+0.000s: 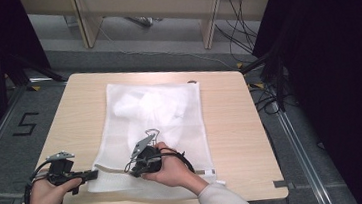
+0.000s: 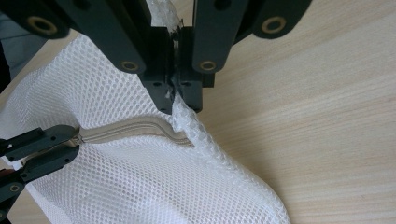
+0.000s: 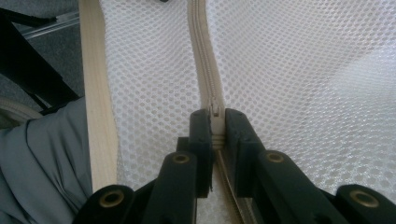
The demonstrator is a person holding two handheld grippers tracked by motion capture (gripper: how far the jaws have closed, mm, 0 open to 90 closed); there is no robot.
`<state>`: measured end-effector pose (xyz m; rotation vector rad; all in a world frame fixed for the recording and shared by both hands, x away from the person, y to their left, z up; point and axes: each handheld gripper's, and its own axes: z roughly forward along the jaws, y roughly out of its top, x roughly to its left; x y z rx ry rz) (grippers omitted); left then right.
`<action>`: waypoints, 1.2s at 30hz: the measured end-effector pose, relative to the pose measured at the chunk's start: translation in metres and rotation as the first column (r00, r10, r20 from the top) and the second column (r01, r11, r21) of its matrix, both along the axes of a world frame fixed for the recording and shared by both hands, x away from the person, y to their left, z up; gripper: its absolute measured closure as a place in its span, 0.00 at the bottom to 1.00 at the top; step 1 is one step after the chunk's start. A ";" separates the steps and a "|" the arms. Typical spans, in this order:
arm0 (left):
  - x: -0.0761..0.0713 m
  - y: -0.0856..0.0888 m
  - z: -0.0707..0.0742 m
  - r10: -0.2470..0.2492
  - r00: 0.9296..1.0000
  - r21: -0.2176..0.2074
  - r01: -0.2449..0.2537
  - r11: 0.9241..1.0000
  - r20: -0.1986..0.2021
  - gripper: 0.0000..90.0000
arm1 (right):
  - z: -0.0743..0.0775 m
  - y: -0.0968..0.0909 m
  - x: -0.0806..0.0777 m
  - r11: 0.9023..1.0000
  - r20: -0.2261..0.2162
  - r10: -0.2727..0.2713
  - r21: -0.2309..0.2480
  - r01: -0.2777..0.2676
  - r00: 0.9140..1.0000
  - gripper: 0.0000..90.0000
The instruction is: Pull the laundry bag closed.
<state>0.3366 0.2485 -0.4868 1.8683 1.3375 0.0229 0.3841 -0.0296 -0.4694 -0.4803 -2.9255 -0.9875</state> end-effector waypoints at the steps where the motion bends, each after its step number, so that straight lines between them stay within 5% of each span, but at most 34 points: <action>1: 0.000 0.000 0.000 0.000 1.000 -0.003 0.000 1.000 0.001 0.96 | 0.000 0.000 0.000 1.000 0.000 0.002 0.000 -0.002 1.000 0.92; 17: 0.001 0.003 0.000 -0.023 1.000 0.024 0.023 0.999 -0.005 0.96 | 0.003 -0.008 0.002 1.000 -0.009 -0.012 -0.009 0.012 1.000 0.92; 21: 0.000 0.001 -0.001 0.001 1.000 0.001 -0.001 1.000 -0.001 0.96 | 0.003 -0.008 0.002 1.000 0.003 -0.004 -0.017 0.004 1.000 0.92; 22: 0.001 0.003 0.000 -0.025 1.000 0.026 0.025 0.999 -0.005 0.96 | 0.003 -0.009 0.002 1.000 0.001 -0.006 -0.013 0.006 1.000 0.92; 25: 0.001 0.001 -0.001 0.003 1.000 -0.001 -0.003 1.000 0.000 0.96 | 0.004 -0.010 0.002 1.000 0.001 -0.008 -0.016 0.008 1.000 0.92; 36: 0.001 0.001 -0.001 0.003 1.000 0.001 -0.003 1.000 -0.002 0.96 | 0.006 -0.015 0.002 1.000 0.004 -0.006 -0.030 0.006 1.000 0.92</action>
